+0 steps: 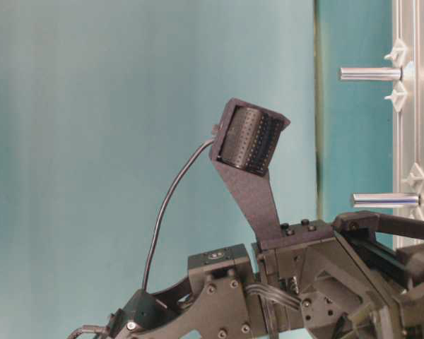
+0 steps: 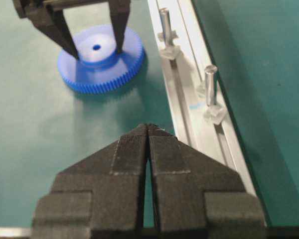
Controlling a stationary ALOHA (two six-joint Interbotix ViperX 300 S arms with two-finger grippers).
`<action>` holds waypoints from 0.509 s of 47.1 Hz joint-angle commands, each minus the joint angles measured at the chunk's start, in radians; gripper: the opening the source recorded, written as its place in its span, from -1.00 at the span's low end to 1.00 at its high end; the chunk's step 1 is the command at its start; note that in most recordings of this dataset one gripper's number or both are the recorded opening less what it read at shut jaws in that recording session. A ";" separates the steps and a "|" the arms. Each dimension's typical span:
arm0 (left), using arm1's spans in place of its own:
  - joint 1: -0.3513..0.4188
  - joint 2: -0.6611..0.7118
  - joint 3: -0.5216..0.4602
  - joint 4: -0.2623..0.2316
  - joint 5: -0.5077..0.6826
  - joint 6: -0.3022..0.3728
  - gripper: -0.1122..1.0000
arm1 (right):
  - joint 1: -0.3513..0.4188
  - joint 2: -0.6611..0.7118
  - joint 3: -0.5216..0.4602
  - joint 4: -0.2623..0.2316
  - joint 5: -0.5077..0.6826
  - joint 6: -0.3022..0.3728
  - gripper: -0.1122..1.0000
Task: Find the location of the shaft and insert the large gear.
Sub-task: 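Close the left gripper on the blue gear's hub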
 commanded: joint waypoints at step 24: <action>0.002 -0.008 -0.009 0.003 -0.002 0.006 0.47 | -0.002 0.003 -0.008 -0.002 -0.005 0.011 -0.79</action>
